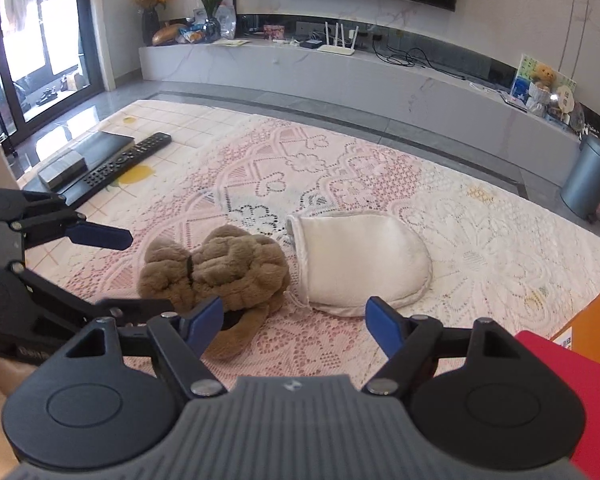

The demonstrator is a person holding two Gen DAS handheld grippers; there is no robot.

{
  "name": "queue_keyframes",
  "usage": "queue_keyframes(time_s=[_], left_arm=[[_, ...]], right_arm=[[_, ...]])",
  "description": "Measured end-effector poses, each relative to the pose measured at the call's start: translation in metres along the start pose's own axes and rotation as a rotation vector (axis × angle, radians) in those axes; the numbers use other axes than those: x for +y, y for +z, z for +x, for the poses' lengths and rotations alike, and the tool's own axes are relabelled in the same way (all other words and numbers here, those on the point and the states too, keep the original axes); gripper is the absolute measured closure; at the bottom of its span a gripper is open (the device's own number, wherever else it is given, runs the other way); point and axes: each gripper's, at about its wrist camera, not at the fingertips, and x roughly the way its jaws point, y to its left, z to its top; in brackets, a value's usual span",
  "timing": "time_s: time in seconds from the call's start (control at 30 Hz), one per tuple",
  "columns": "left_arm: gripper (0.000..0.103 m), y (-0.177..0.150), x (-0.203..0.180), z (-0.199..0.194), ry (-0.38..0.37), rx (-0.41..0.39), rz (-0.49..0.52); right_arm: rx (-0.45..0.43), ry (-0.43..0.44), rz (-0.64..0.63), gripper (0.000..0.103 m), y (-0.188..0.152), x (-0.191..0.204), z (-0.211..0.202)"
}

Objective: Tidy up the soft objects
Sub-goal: 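Grasp the brown plush toy with the left gripper while the right grasps the white slipper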

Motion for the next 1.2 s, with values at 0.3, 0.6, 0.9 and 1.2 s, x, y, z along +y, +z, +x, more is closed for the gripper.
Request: queue_keyframes(time_s=[0.3, 0.6, 0.9, 1.2], left_arm=[[0.031, -0.012, -0.016, 0.028, 0.122, 0.051, 0.071], [0.055, -0.015, -0.004, 0.012, 0.122, -0.024, -0.070], [0.059, -0.012, 0.013, -0.001, 0.090, -0.085, -0.211], [0.065, -0.006, 0.019, -0.043, 0.116, -0.154, -0.375]], right_arm=[[0.032, -0.059, 0.048, 0.030, 0.009, -0.010, 0.046], [0.103, -0.084, 0.077, 0.045, 0.010, -0.014, 0.097], [0.119, -0.094, 0.053, 0.078, 0.006, -0.013, 0.103], [0.023, -0.084, 0.020, 0.084, 0.015, -0.009, 0.055]])
